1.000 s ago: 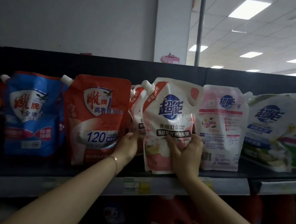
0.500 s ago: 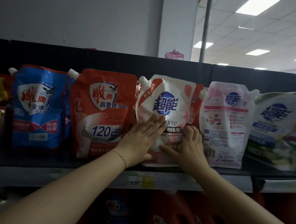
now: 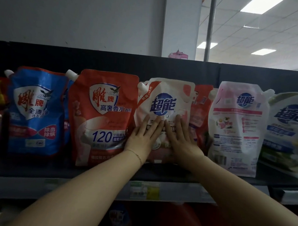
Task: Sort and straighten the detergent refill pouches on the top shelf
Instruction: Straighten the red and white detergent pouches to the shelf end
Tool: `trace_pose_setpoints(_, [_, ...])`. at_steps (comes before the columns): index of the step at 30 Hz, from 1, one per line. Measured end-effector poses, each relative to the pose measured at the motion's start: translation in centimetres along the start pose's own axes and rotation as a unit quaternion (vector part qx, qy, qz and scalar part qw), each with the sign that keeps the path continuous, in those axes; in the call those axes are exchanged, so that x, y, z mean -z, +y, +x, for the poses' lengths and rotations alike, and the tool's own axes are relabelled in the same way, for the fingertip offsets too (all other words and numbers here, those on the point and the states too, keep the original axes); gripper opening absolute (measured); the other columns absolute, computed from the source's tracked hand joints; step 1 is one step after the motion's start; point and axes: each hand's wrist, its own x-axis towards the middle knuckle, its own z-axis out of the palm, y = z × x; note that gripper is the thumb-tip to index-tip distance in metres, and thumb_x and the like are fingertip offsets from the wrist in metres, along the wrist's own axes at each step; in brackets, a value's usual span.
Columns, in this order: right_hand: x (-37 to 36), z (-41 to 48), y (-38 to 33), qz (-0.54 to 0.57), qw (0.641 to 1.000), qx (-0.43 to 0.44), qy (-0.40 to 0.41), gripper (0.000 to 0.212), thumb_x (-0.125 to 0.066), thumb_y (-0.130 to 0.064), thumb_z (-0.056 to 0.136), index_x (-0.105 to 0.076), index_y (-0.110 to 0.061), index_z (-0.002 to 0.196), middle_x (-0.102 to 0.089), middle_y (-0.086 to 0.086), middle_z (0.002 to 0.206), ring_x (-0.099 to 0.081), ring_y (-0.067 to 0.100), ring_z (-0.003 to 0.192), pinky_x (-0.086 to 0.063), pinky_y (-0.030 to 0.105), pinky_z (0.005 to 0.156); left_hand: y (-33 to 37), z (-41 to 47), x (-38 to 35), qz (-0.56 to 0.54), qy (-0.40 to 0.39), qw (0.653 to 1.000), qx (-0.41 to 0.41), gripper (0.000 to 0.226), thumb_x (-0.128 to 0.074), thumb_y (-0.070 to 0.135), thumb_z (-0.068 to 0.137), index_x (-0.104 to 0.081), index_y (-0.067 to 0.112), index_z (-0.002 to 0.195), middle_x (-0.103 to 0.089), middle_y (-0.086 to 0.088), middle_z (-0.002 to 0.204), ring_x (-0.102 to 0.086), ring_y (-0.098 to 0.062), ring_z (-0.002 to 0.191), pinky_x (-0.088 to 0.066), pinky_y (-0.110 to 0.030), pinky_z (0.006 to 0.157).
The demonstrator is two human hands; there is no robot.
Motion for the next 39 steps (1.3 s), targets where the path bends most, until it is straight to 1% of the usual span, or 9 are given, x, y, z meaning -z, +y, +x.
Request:
trace_pose_setpoints(3, [-0.2,1.7,-0.6,-0.023,0.999,-0.034,-0.008,0.128,-0.067,-0.055,0.080,0.051,-0.027,0.123,0.054,0.010,0.136,0.046,0.028,0.126,0.014,0.045,0.108,-0.1,1.2,-0.7,0.008,-0.026,0.999,0.035,0.092,-0.045,0.023,0.098,0.041,0.019,0.131,0.046,0.000,0.140,0.030,-0.032,0.140,-0.006,-0.039,0.118])
trace_pose_setpoints(8, [-0.3,3.9,-1.6,-0.098,0.993,-0.069,-0.012,0.104,-0.049,-0.049,0.094,0.043,-0.016,0.128,0.043,0.018,0.145,0.036,0.034,0.136,0.017,0.051,0.110,-0.4,3.1,-1.1,0.007,-0.078,0.995,0.067,0.096,-0.049,0.036,0.096,0.041,0.021,0.127,0.041,0.004,0.147,0.029,-0.031,0.141,-0.004,-0.043,0.120])
trace_pose_setpoints(13, [-1.3,5.3,-1.8,-0.095,0.992,-0.083,-0.022,0.104,-0.045,-0.055,0.093,0.040,-0.015,0.137,0.048,0.019,0.137,0.041,0.035,0.129,0.015,0.054,0.111,-0.2,4.1,-3.0,0.017,-0.057,0.994,0.087,0.087,-0.038,0.039,0.100,0.042,0.022,0.128,0.043,0.005,0.146,0.028,-0.031,0.141,-0.002,-0.043,0.119])
trace_pose_setpoints(17, [-1.9,6.1,-1.6,-0.086,0.992,-0.088,-0.021,0.103,-0.044,-0.055,0.094,0.042,-0.013,0.133,0.049,0.019,0.133,0.044,0.034,0.123,0.013,0.053,0.112,-0.5,5.2,-4.0,0.017,-0.060,0.995,0.074,0.084,-0.035,0.041,0.100,0.042,0.022,0.128,0.047,0.004,0.136,0.032,-0.030,0.139,0.001,-0.043,0.119])
trace_pose_setpoints(22, [-2.6,6.8,-1.7,-0.080,0.992,-0.100,0.000,0.098,-0.041,-0.052,0.096,0.042,-0.012,0.129,0.047,0.019,0.135,0.042,0.034,0.124,0.012,0.050,0.113,-0.5,5.8,-4.5,0.026,-0.062,0.995,0.074,0.090,-0.037,0.049,0.097,0.042,0.022,0.128,0.048,0.003,0.135,0.042,-0.028,0.125,0.003,-0.046,0.119])
trace_pose_setpoints(27, [-2.9,7.4,-1.7,-0.083,0.991,-0.108,-0.016,0.106,-0.045,-0.058,0.092,0.042,-0.013,0.134,0.050,0.019,0.132,0.037,0.036,0.134,0.010,0.051,0.114,-0.5,5.8,-4.4,0.022,-0.055,0.995,0.075,0.091,-0.038,0.051,0.096,0.042,0.023,0.129,0.048,0.005,0.135,0.038,-0.029,0.132,-0.002,-0.044,0.118])
trace_pose_setpoints(31, [-2.5,7.1,-1.6,-0.077,0.993,-0.088,-0.025,0.104,-0.046,-0.053,0.093,0.040,-0.014,0.135,0.049,0.020,0.133,0.034,0.038,0.137,0.007,0.049,0.115,-0.6,5.7,-4.4,0.020,-0.052,0.996,0.071,0.085,-0.035,0.046,0.099,0.040,0.023,0.129,0.041,0.005,0.147,0.029,-0.033,0.141,-0.003,-0.043,0.118])
trace_pose_setpoints(34, [-2.1,6.8,-1.5,-0.060,0.995,-0.063,-0.038,0.109,-0.053,-0.052,0.091,0.037,-0.014,0.138,0.047,0.019,0.135,0.033,0.037,0.138,0.005,0.049,0.116,-0.6,5.4,-3.7,0.029,-0.092,0.993,0.066,0.087,-0.037,0.047,0.098,0.037,0.021,0.136,0.034,0.003,0.153,0.027,-0.034,0.142,-0.001,-0.044,0.118])
trace_pose_setpoints(39, [0.8,4.5,-1.0,-0.057,0.995,0.010,-0.081,0.104,-0.057,-0.050,0.089,0.019,-0.012,0.150,0.024,0.021,0.155,0.022,0.038,0.142,-0.005,0.052,0.117,0.3,4.1,-0.6,-0.063,-0.137,0.986,0.066,0.087,-0.049,0.042,0.096,0.013,0.019,0.152,0.020,0.002,0.159,0.011,-0.033,0.146,-0.014,-0.050,0.117])
